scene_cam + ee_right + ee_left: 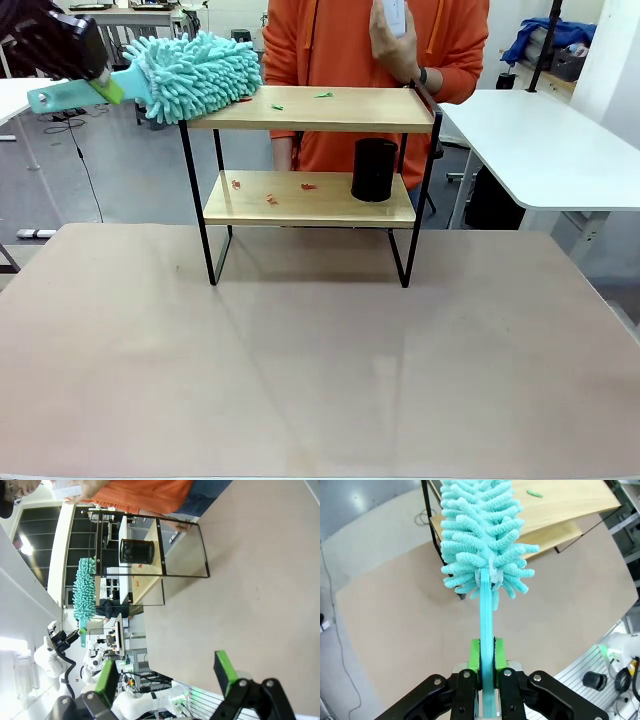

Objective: Clean the shelf.
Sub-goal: Clean the specific tier of the Shelf with the Duster once objects are removed.

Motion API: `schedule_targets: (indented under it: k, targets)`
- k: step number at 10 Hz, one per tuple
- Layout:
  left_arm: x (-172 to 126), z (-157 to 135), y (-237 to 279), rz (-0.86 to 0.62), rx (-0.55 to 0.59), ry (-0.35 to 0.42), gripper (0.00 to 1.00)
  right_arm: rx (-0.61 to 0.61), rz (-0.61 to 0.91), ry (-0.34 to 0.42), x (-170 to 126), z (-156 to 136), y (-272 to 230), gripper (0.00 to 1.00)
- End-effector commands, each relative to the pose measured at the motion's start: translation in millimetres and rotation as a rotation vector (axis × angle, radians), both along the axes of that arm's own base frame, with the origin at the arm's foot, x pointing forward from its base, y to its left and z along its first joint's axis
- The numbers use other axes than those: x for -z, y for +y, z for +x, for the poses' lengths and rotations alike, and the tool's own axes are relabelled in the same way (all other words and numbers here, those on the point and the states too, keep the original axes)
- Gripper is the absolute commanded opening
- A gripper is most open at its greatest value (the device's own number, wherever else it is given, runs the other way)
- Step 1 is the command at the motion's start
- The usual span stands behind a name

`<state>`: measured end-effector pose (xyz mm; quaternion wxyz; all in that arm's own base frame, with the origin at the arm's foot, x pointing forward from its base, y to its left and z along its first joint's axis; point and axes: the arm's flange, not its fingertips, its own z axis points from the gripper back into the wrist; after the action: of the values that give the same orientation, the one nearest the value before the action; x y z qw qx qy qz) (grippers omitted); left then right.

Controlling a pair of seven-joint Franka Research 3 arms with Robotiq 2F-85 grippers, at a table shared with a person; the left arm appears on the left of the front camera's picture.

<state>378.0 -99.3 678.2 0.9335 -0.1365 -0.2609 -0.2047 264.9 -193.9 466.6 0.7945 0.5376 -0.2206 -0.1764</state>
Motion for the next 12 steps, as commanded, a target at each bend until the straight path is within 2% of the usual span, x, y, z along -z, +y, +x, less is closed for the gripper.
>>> schedule_targets:
  k: [1,3,5,12]
  targets:
    - [-5,7,-13,0.019,-0.039,-0.011,0.12,0.000,0.007,-0.038,-1,2,1,1.00]
    - [-4,13,-25,0.028,-0.003,0.011,0.12,0.000,0.007,-0.038,-1,2,1,1.00]
    - [-5,18,-39,0.024,0.089,0.061,0.12,0.000,0.007,-0.038,-1,2,1,1.00]
    - [-3,22,-106,0.072,0.251,0.090,0.12,0.000,0.007,-0.038,-1,2,1,1.00]
